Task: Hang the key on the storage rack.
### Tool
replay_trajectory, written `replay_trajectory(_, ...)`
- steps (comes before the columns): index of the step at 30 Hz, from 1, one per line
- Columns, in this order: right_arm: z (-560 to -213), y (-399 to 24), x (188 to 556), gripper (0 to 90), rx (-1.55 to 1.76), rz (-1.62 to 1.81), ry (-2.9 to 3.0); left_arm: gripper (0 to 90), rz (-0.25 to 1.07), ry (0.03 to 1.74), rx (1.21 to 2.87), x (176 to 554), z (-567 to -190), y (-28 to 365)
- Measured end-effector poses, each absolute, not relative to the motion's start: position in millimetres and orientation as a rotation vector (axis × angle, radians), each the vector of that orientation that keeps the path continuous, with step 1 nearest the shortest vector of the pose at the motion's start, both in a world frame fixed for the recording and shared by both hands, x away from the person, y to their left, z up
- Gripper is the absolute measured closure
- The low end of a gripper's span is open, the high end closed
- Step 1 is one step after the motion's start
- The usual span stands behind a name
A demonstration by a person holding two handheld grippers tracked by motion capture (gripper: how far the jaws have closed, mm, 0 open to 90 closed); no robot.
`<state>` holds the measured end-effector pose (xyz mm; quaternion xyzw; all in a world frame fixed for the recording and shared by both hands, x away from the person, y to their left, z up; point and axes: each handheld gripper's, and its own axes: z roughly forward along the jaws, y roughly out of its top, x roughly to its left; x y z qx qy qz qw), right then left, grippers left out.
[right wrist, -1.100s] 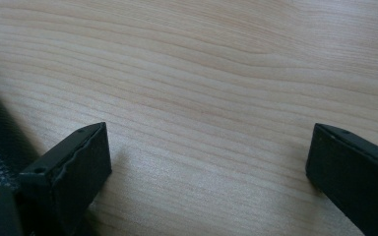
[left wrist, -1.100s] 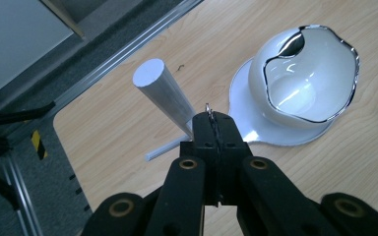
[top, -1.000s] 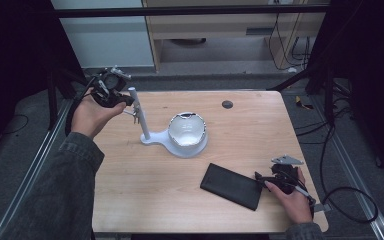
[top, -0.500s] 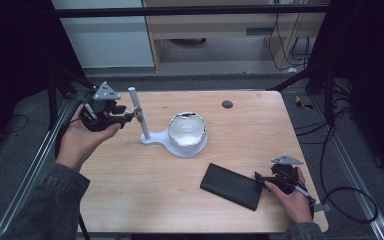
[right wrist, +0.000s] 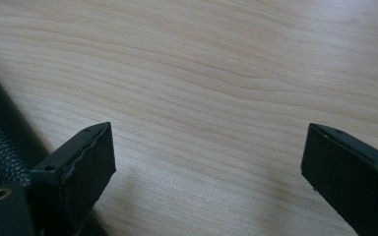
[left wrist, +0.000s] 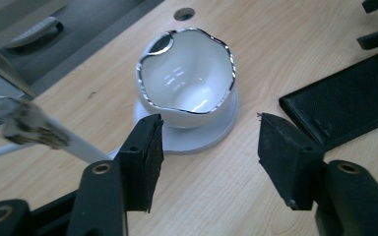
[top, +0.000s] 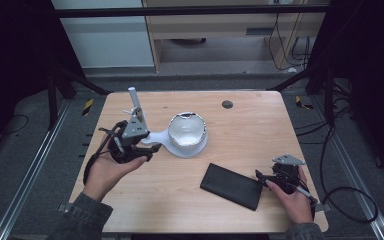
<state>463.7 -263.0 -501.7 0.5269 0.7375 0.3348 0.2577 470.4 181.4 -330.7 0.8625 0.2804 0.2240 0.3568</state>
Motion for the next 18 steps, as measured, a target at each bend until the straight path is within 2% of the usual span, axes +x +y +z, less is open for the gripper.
replay_trajectory(11, -498, -262, 459, 7.5, 1.405, 0.907, 1.990, 23.7, 0.457, 0.701, 2.230, 473, -383, 150)
replay_trajectory(18, -498, -261, 458, 7.3, 1.397, 0.905, 1.990, 21.3, 0.387, 0.675, 2.223, 474, -412, 127)
